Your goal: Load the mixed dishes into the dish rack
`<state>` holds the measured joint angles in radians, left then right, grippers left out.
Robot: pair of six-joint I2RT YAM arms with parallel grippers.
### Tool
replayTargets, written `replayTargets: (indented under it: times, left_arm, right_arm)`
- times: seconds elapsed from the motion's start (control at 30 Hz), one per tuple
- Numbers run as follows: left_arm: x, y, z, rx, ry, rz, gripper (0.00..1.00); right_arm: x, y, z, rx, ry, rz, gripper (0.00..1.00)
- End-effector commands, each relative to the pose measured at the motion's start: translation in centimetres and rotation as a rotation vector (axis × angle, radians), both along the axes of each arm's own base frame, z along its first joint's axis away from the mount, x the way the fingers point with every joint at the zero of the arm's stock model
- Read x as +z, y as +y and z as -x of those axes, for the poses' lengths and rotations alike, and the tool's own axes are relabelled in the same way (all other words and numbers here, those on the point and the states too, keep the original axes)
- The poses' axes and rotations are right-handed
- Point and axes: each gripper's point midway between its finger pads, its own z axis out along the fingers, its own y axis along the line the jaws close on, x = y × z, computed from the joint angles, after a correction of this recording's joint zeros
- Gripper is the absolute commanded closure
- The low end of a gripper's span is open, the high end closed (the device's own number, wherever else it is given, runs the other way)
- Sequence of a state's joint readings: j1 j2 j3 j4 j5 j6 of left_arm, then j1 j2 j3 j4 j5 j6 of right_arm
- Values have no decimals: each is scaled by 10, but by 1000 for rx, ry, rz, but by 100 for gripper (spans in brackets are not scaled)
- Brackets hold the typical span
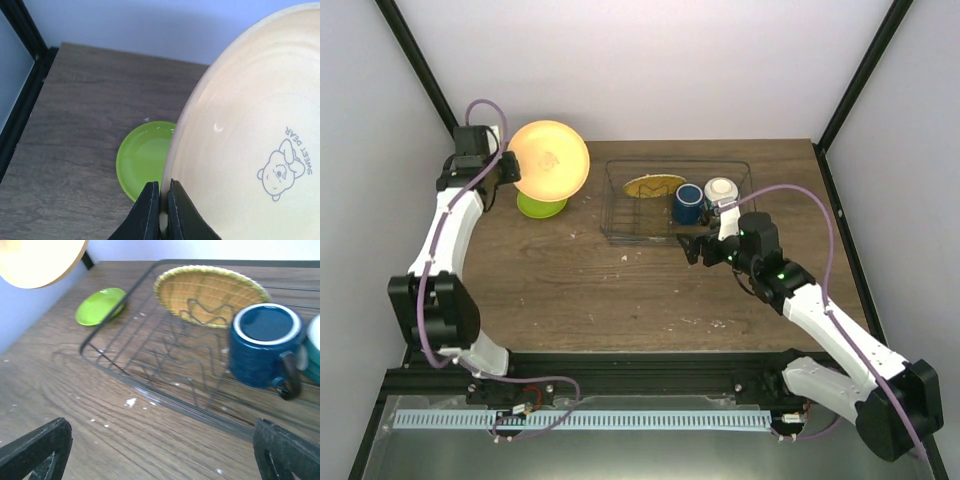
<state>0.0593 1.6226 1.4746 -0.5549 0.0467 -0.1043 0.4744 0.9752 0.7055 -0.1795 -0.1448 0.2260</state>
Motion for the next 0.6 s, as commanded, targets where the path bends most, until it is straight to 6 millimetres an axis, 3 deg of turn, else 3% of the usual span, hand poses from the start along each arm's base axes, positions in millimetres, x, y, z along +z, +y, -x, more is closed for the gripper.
replayTargets:
  times: [0.0, 0.13, 0.4, 0.57]
  left_arm:
    - [62, -27, 24, -75, -197, 8, 100]
    - [77, -60, 57, -133, -252, 4, 100]
    - [64, -138, 102, -279, -226, 50, 100]
    - [48, -169, 118, -340, -201, 64, 100]
  right_arm:
    - [31, 33, 3, 160, -56, -150, 0]
    - [44, 54, -1, 240, -23, -242, 0]
    - [72, 74, -21, 292, -62, -296, 0]
    - [82, 82, -23, 332, -85, -326, 0]
